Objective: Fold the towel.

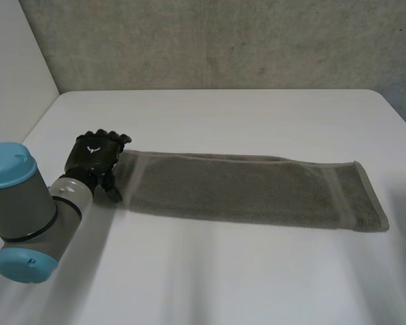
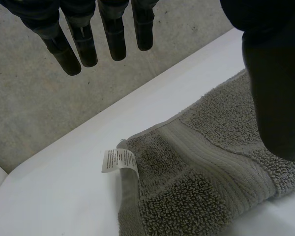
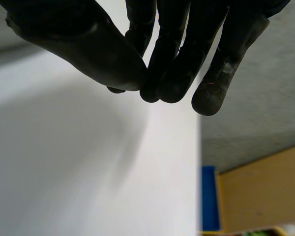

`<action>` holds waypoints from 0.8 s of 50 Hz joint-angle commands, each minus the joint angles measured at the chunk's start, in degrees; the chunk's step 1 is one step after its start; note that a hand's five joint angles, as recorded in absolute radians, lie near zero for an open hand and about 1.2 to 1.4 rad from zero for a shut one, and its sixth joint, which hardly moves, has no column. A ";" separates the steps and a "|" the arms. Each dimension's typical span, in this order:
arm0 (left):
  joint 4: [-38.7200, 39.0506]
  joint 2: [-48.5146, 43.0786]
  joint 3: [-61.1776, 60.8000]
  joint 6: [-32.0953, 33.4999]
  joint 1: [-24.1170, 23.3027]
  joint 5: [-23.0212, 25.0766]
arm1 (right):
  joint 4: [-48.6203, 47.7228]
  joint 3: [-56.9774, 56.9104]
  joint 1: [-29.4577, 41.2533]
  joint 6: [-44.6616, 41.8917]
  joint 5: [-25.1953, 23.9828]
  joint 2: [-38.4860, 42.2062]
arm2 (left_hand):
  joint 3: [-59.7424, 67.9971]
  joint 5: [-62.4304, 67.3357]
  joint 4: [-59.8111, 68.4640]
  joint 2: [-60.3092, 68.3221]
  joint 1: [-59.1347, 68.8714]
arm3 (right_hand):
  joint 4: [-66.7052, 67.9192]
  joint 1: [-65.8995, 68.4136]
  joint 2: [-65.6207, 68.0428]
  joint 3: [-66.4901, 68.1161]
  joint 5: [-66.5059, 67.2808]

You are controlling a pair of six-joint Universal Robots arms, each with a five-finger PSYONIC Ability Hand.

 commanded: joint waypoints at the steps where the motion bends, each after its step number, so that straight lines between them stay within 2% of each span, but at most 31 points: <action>1: -0.05 0.51 -0.32 0.00 0.01 0.04 | 1.19 -2.78 -2.62 -2.27 -0.14 -0.91 | -2.98 -11.90 -3.50 -3.48 -3.77 | 3.08 2.00 4.21 3.14 2.78; 4: -0.05 0.68 -0.41 0.00 0.01 -0.05 | 2.16 -1.73 -1.65 -1.66 -1.28 -1.43 | -2.98 -11.90 -3.50 -3.48 -3.77 | 3.08 2.00 4.21 3.14 2.78; 5: -0.05 0.68 -0.41 0.00 0.01 -0.05 | 2.25 -0.68 -0.26 -0.62 -3.46 -2.13 | -2.98 -11.90 -3.50 -3.48 -3.77 | -12.69 -13.76 -11.55 -12.62 -12.98; 6: -0.05 0.68 -0.41 0.00 0.01 -0.05 | 2.25 -0.67 -0.24 -0.61 -3.48 -2.14 | -2.98 -11.90 -3.50 -3.48 -3.77 | -12.84 -13.91 -11.70 -12.78 -13.13; 7: -0.05 0.68 -0.59 0.00 0.01 -0.05 | 2.25 0.72 0.71 1.05 -6.87 -3.44 | -2.98 -11.90 -3.50 -3.48 -3.77 | -33.00 -34.07 -31.86 -32.93 -33.29; 8: -0.05 0.86 -0.76 0.00 0.01 -0.05 | 2.34 1.87 1.07 3.15 -10.82 -4.32 | -2.98 -11.90 -3.50 -3.48 -3.77 | -45.02 -46.09 -43.88 -44.95 -45.31; 9: -0.05 0.95 -0.76 0.00 0.01 0.04 | 2.51 2.75 0.99 5.35 -13.91 -4.94 | -2.98 -11.90 -3.50 -3.48 -3.77 | -45.47 -46.54 -44.33 -45.41 -45.76; 10: -0.05 0.95 -0.76 0.00 0.01 0.04 | 2.51 2.76 0.99 5.37 -13.94 -4.95 | -2.98 -11.90 -3.50 -3.48 -3.77 | -45.48 -46.55 -44.34 -45.41 -45.77; 12: 0.04 0.86 -0.85 0.00 -0.08 0.04 | 3.04 3.63 0.81 8.87 -18.84 -4.86 | -2.98 -11.90 -3.50 -3.48 -3.77 | -46.15 -47.22 -45.01 -46.08 -46.44; 17: 0.04 0.86 -0.76 0.00 -0.08 0.04 | 3.92 5.30 0.90 10.38 -21.32 -4.60 | -2.98 -11.90 -3.50 -3.48 -3.77 | -45.48 -46.55 -44.34 -45.41 -45.77; 23: 0.04 0.86 -0.85 0.00 -0.17 0.04 | 3.48 5.92 0.81 9.50 -21.23 -3.37 | -2.98 -11.90 -3.50 -3.48 -3.77 | -44.64 -45.71 -43.50 -44.57 -44.93; 28: 0.13 0.86 -1.03 0.00 -0.17 0.04 | 3.57 5.39 0.90 5.91 -20.53 1.02 | -2.98 -11.90 -3.50 -3.48 -3.77 | -42.79 -43.86 -41.65 -42.72 -43.08; 40: 0.22 0.77 -1.03 0.00 -0.17 0.12 | 3.30 4.95 0.99 4.58 -20.44 1.99 | -3.15 -12.07 -3.67 -3.65 -3.93 | -41.95 -43.02 -40.81 -41.88 -42.24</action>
